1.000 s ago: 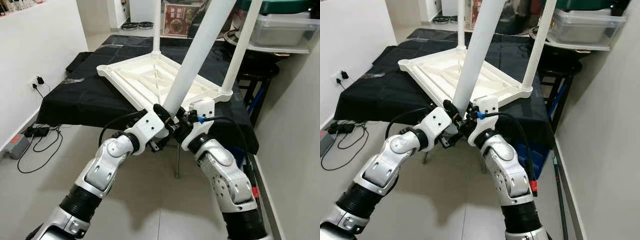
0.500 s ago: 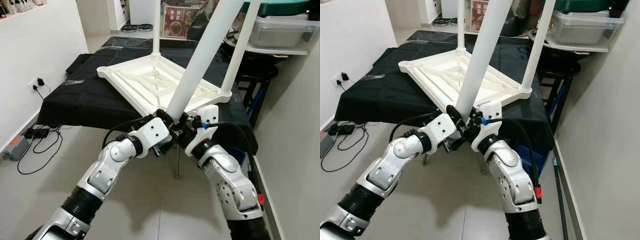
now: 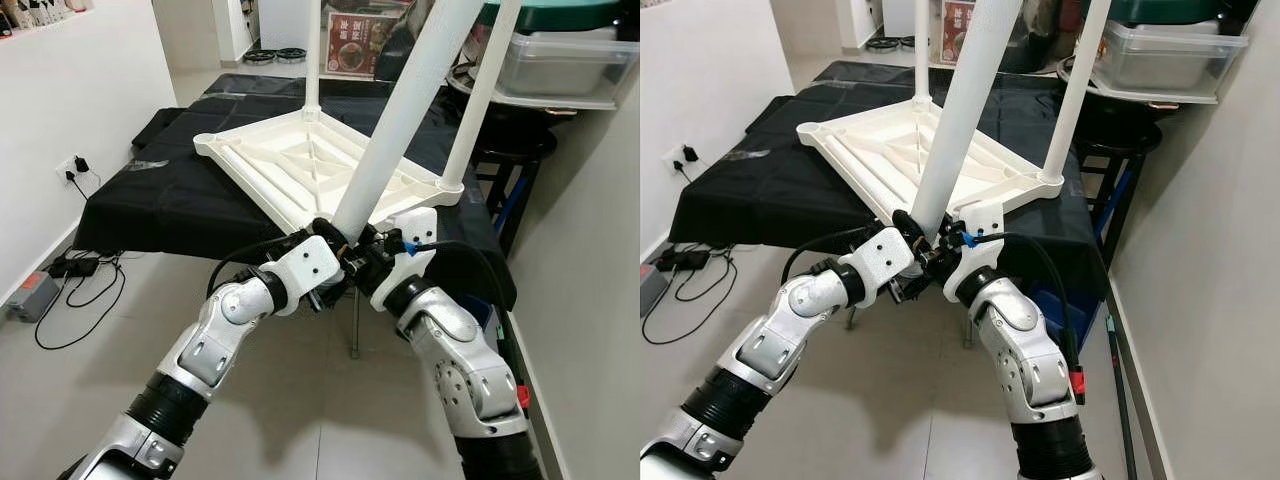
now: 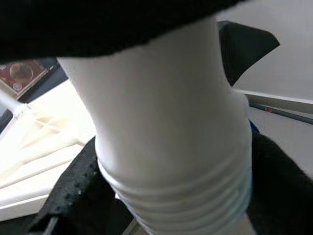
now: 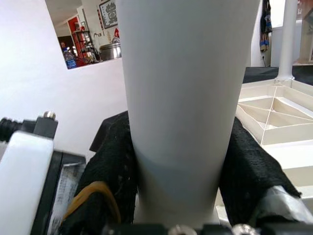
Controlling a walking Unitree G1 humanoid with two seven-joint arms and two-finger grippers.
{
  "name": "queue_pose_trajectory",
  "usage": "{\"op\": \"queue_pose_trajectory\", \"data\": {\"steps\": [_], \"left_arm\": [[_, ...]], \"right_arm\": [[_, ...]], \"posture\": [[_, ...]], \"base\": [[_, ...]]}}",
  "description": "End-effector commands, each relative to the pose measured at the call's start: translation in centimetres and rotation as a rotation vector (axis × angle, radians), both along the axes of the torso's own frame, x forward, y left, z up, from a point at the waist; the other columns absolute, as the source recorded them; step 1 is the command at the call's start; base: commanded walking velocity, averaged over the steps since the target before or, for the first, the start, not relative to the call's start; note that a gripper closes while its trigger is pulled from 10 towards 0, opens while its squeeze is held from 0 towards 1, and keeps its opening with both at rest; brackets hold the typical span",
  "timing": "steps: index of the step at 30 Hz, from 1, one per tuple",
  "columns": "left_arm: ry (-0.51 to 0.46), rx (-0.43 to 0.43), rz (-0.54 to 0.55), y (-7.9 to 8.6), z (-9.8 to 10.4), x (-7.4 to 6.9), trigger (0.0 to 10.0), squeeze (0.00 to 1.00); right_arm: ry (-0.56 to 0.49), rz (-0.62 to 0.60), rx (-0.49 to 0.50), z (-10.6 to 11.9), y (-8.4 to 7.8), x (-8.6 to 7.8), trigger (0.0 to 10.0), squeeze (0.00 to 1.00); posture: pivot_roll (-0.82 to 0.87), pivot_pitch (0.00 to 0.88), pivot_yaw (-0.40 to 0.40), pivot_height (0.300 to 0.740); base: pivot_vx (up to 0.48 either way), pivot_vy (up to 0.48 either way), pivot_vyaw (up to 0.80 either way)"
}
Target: Building children table
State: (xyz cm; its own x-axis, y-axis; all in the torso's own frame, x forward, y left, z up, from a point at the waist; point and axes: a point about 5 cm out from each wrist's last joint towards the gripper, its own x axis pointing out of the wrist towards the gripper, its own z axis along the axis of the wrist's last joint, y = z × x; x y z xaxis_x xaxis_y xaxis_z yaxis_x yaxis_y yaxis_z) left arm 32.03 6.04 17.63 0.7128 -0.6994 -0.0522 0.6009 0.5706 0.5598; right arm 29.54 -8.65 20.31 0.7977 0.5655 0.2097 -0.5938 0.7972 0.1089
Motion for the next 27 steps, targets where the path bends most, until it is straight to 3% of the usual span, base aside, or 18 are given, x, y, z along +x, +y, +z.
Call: {"op": "queue_pose_trajectory", "data": {"steps": [1, 6, 7, 17, 21, 22, 27], "left_arm": [[-0.051, -0.028, -0.072, -1.3, 0.83, -0.49, 0.0, 0.0], [-0.05, -0.043, -0.06, -1.23, 0.57, -0.51, 0.0, 0.0], [-0.05, -0.036, -0.058, -1.31, 0.59, -0.38, 10.0, 0.0], [-0.054, -0.068, -0.038, -1.26, 1.3, 0.01, 10.0, 0.0], [-0.049, -0.128, -0.043, -1.51, 0.74, -0.95, 10.0, 0.0], [-0.028, -0.143, -0.031, -1.45, 0.57, -0.84, 10.0, 1.0], [-0.01, -0.142, -0.008, -1.31, 0.53, -0.39, 10.0, 1.0]], "right_arm": [[0.008, 0.094, 0.003, 0.13, 1.91, -0.62, 0.0, 0.0], [0.017, 0.107, 0.001, -0.28, 2.03, -1.01, 0.0, 0.0], [0.02, 0.111, 0.0, -0.22, 2.03, -0.95, 0.0, 0.0], [0.017, 0.109, 0.0, 0.26, 2.03, -0.42, 0.0, 0.0], [0.031, 0.097, 0.006, -0.24, 1.91, -0.66, 0.0, 0.0], [0.034, 0.098, 0.011, -0.11, 1.92, -0.52, 0.0, 0.0], [0.032, 0.1, 0.018, 0.27, 1.94, -0.25, 0.0, 0.0]], "posture": [[0.07, 0.0, -0.02, 0.74], [0.07, 0.0, -0.021, 0.74], [0.07, 0.0, -0.027, 0.74], [0.08, 0.031, -0.027, 0.74], [0.07, 0.0, -0.029, 0.74], [0.07, 0.0, -0.034, 0.74], [0.07, 0.021, -0.033, 0.74]], "base": [[0.0, 0.0, 0.0], [0.0, 0.0, 0.0], [0.0, 0.0, 0.0], [0.0, 0.0, 0.0], [0.0, 0.0, 0.0], [0.0, 0.0, 0.0], [0.0, 0.0, 0.0]]}}
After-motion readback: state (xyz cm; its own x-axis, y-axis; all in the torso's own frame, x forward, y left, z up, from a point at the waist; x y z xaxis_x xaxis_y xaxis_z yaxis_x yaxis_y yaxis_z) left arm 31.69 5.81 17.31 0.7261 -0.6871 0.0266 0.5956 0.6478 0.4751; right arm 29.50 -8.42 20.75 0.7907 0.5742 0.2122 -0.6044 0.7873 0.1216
